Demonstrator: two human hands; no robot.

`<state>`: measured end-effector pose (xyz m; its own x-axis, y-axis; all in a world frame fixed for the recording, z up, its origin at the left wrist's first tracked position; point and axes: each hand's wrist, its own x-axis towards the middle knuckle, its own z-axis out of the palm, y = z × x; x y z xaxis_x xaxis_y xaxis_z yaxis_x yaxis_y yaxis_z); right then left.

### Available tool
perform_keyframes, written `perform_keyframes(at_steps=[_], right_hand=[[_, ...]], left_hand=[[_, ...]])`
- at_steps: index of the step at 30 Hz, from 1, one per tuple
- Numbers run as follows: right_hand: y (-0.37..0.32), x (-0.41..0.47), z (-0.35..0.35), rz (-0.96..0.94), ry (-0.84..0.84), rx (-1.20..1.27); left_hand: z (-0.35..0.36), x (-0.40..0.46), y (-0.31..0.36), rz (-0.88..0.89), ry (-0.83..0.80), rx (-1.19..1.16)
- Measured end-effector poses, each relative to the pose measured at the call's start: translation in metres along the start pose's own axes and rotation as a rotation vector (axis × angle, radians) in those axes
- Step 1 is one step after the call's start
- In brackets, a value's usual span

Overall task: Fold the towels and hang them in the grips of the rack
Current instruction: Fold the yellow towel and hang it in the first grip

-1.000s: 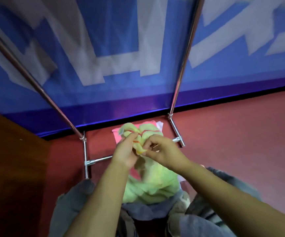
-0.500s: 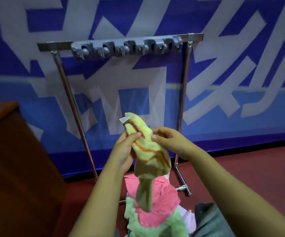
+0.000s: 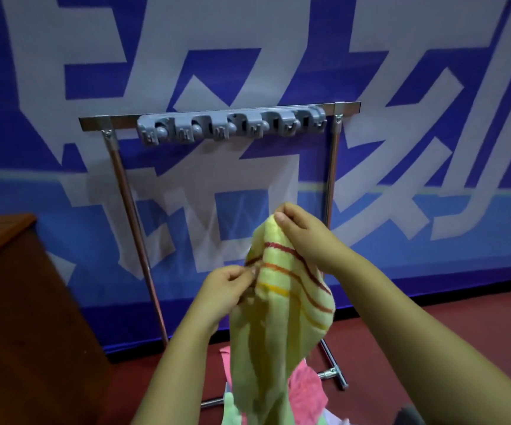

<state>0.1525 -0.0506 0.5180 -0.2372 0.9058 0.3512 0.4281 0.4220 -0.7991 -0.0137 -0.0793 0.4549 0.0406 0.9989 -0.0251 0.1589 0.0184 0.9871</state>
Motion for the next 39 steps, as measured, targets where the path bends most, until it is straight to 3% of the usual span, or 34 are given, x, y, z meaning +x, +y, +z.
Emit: perform_keyframes(at_steps=[3,4,6,9,17,19,24,28,31,39], right_hand=[[-0.002,0.008,-0.001,-0.011,-0.111,-0.029],[-0.002,0.009,-0.001,-0.02,-0.144,-0.02],[-0.002,0.01,-0.003,-0.052,-0.192,0.042],[-0.008,0.012,-0.007,-0.099,-0.247,0.077],[-0.012,0.018,-0.027,-0.193,-0.187,-0.128],[-0.011,0.02,-0.032,-0.191,-0.191,-0.165],[-0.008,0.024,-0.046,-0.188,-0.286,-0.098],[-0.004,0.028,-0.059,-0.11,-0.386,-0.329],[0.006,0.027,-0.074,-0.023,-0.353,-0.468],[0.032,0.019,-0.107,0.124,-0.186,-0.174]], left_hand=[[-0.01,0.008,0.014,0.228,0.235,0.133],[-0.014,0.01,0.019,0.308,0.24,0.163],[-0.022,0.013,0.031,0.381,0.074,0.239],[-0.028,0.019,0.038,0.317,-0.209,0.264],[-0.083,0.015,0.044,0.265,-0.199,0.263],[-0.099,0.013,0.045,0.302,-0.163,0.249],[-0.115,0.016,0.043,0.344,-0.025,-0.106],[-0.115,0.024,0.046,0.36,0.106,-0.244],[-0.119,0.026,0.047,0.347,0.218,-0.297],[-0.132,0.027,0.042,0.296,0.317,-0.347]])
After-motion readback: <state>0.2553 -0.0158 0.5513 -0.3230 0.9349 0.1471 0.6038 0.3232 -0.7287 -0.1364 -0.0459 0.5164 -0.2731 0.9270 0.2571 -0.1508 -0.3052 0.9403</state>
